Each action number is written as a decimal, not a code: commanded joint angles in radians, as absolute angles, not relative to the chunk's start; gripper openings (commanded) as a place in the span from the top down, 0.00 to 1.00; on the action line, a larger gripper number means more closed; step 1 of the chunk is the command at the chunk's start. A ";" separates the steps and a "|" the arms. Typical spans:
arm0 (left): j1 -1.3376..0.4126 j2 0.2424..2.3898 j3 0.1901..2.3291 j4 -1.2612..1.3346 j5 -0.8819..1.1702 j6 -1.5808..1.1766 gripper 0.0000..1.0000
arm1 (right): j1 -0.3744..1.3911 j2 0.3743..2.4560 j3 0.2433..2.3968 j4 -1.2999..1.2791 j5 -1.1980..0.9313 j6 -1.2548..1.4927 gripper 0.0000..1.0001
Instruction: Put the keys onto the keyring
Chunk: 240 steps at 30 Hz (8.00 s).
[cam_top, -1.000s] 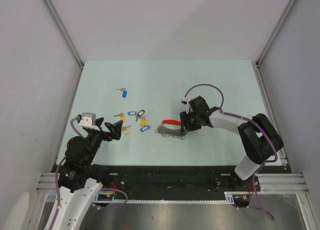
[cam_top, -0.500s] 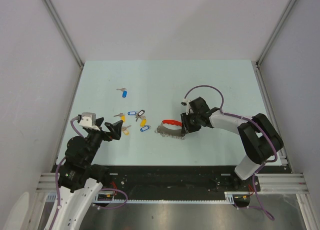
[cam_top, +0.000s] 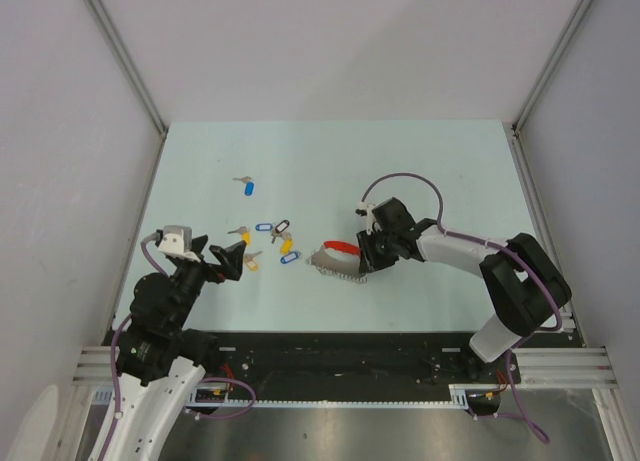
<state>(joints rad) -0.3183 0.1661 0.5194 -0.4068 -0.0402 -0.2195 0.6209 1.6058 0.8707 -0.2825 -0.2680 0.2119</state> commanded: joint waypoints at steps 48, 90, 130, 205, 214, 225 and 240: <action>-0.321 0.245 0.561 -0.403 -0.011 -0.219 0.00 | 0.712 1.620 0.946 -0.170 0.000 0.083 0.43; -0.321 0.661 0.627 -0.528 -0.215 -0.468 0.00 | 0.578 1.590 0.996 -0.293 0.190 0.290 0.35; -0.322 1.420 0.721 -0.308 -0.342 -0.652 0.69 | 0.572 1.279 0.693 0.025 0.035 0.313 0.23; -0.919 1.250 0.632 0.072 -0.219 -0.583 0.14 | 0.488 1.474 0.667 -0.009 -0.256 0.443 0.63; -0.917 1.178 0.589 0.144 -0.183 -0.492 0.12 | 0.477 1.536 0.669 0.064 -0.321 0.471 0.76; -0.919 1.262 0.638 0.163 -0.117 -0.407 0.12 | 0.492 1.523 0.669 0.094 -0.387 0.486 0.79; -1.083 1.633 1.008 -0.041 -0.260 -0.187 0.32 | 0.477 1.117 0.649 -0.159 0.112 0.428 0.42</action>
